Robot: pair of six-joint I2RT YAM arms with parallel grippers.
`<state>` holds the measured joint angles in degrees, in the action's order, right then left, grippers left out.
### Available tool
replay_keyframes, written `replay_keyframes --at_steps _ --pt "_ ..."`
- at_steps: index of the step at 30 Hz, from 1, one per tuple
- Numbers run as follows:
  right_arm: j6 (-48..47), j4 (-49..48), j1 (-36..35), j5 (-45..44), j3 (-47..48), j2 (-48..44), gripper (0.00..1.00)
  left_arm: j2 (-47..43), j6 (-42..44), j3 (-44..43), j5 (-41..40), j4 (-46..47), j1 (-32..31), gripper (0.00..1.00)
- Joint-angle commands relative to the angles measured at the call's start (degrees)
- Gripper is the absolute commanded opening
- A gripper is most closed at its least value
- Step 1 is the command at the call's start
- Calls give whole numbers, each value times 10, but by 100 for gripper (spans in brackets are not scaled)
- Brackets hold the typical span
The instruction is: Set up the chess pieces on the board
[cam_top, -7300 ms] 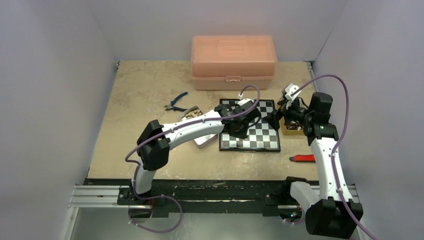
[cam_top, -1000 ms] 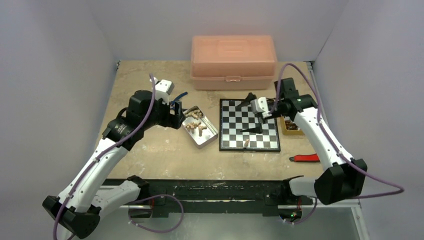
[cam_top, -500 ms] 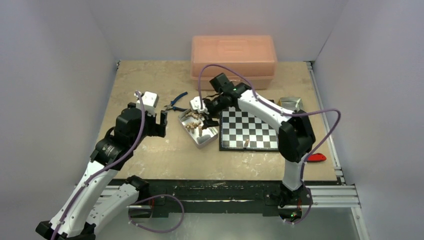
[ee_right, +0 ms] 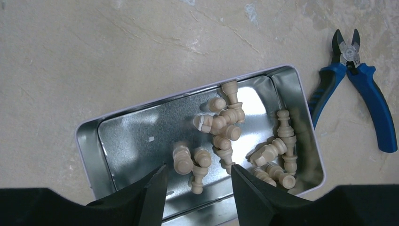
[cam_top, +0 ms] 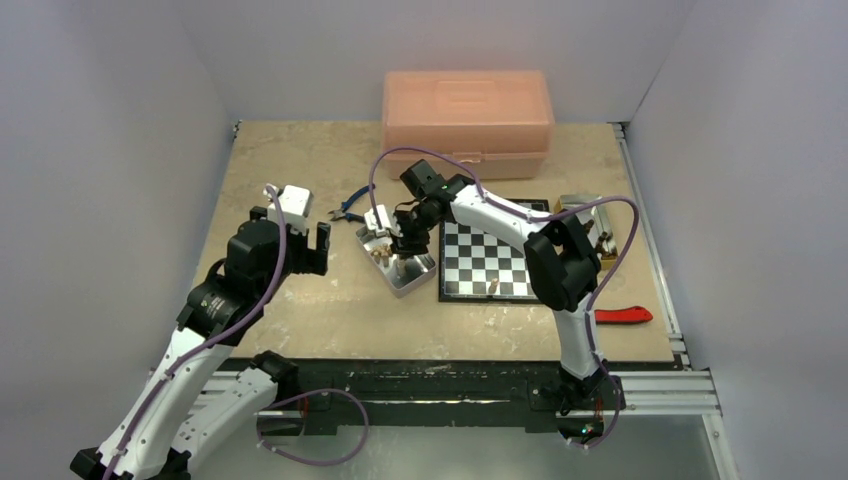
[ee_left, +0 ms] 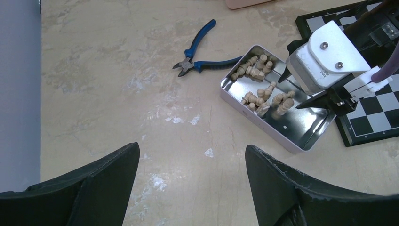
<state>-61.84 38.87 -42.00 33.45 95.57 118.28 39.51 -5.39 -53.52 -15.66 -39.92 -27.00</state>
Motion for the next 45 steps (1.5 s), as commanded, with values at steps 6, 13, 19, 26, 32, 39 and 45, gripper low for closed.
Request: replay_keyframes --at_steps 6,13,19,26,32,39,45 --pt "10 -19 -8 -19 11 6 50 0 12 3 4 23 4 82" --pt "8 -17 -10 -18 4 11 48 -2 12 3 4 23 4 82" --pt "9 -17 -11 -18 4 18 45 -2 12 3 5 23 4 82" --pt "9 -15 -12 -21 3 24 42 -1 12 3 5 23 5 82" --pt "9 -13 -13 -20 2 27 42 -1 13 3 6 24 5 82" --pt "9 -10 -13 -20 3 32 40 -1 13 3 6 23 5 82" --pt "8 -3 -14 -13 10 31 20 -1 13 3 7 23 5 82"
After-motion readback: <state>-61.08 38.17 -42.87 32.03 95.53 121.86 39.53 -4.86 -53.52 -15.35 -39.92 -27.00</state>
